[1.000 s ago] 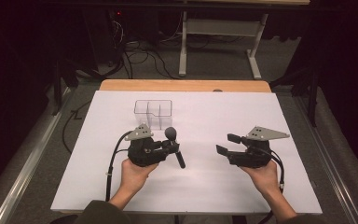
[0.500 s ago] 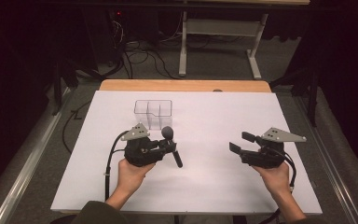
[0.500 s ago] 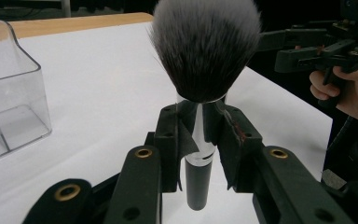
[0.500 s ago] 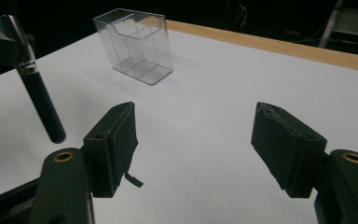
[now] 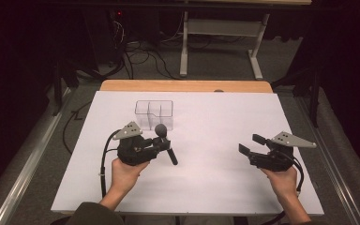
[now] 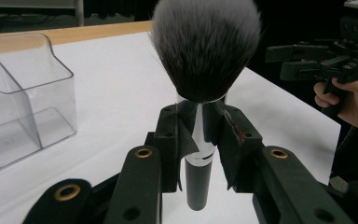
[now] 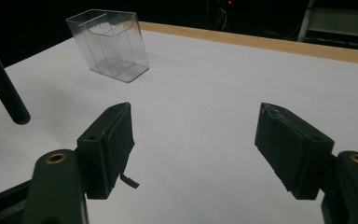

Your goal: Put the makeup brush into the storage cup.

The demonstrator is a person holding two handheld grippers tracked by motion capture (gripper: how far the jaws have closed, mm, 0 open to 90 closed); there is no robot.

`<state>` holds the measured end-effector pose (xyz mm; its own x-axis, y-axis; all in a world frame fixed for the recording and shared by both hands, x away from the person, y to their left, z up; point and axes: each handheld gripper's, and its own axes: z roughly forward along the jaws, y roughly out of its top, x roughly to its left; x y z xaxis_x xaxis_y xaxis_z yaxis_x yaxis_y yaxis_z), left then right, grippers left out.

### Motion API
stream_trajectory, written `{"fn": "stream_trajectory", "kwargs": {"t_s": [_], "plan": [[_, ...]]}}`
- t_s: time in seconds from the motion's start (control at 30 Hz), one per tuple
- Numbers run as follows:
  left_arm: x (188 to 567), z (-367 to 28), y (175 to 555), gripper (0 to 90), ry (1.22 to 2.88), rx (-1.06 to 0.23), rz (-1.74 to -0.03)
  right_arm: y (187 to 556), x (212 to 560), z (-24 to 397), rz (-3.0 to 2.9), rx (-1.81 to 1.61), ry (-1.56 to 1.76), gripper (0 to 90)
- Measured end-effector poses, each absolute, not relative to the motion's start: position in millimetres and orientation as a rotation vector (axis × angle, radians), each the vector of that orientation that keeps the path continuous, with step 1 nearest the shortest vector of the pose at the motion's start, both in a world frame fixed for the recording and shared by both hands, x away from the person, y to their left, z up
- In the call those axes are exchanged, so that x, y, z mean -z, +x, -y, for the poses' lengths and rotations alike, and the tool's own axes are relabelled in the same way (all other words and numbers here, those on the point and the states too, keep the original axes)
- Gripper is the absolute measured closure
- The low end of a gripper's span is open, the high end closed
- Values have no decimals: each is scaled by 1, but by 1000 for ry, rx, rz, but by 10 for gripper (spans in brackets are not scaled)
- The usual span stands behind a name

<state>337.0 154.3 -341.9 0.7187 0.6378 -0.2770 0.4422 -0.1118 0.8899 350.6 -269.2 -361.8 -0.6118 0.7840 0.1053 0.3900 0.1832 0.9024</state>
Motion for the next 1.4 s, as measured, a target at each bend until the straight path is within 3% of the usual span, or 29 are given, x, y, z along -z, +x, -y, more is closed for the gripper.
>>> {"fn": "stream_trajectory", "kwargs": {"t_s": [0.5, 1.4], "plan": [[334, -173, 340, 699, 1718, -260, -894, 343, 383, 275, -2052, -1360, 1098, 287], [315, -185, 354, 699, 1686, -334, -935, 341, 390, 273, -2064, -1331, 1085, 282]]}}
